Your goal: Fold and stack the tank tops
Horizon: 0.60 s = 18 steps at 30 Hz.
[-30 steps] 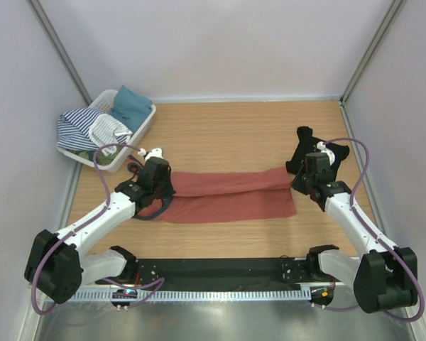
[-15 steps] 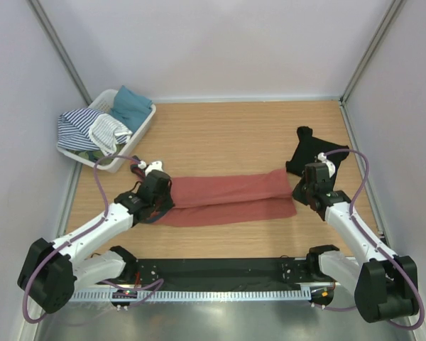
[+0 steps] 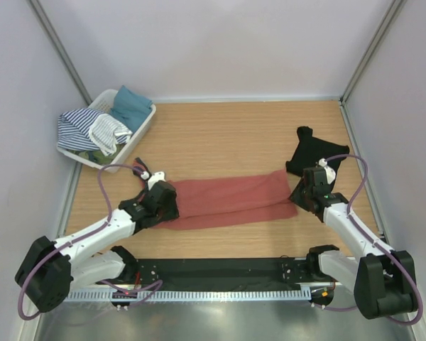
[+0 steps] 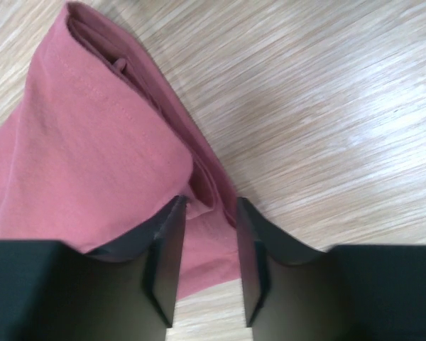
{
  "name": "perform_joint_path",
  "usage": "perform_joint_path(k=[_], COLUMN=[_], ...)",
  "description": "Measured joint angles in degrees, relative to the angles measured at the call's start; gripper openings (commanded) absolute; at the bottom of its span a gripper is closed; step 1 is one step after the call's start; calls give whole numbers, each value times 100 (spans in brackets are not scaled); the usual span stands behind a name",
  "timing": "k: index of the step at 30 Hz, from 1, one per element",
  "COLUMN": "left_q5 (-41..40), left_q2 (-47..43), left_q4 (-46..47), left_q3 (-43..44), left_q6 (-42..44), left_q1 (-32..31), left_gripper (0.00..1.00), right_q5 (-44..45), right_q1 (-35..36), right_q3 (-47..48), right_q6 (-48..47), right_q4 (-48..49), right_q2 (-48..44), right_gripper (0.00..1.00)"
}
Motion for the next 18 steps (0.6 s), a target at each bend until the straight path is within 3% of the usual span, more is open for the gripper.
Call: perform_joint_path(k=[8, 10, 11, 15, 18], left_q5=[-291, -310, -319, -308, -229], left_q2=[-815, -911, -966, -1176, -1169], left_q4=[-365, -487, -538, -660, -715], left_q3=[83, 160, 192, 229, 229], left_q6=[-44, -42, -37, -153, -262], left_q1=[-28, -28, -33, -59, -68], left_gripper=[62, 72, 85, 83, 70], right_q5=[55, 44, 39, -39, -192], right_q1=[0, 2, 13, 28, 37], right_q3=[26, 131, 192, 509, 796], right_q6=[-94, -179, -229, -457, -601], right_q4=[-50, -96, -94, -83, -26], right_q2=[-442, -479, -474, -321, 133], right_gripper=[41, 42, 43, 42, 38])
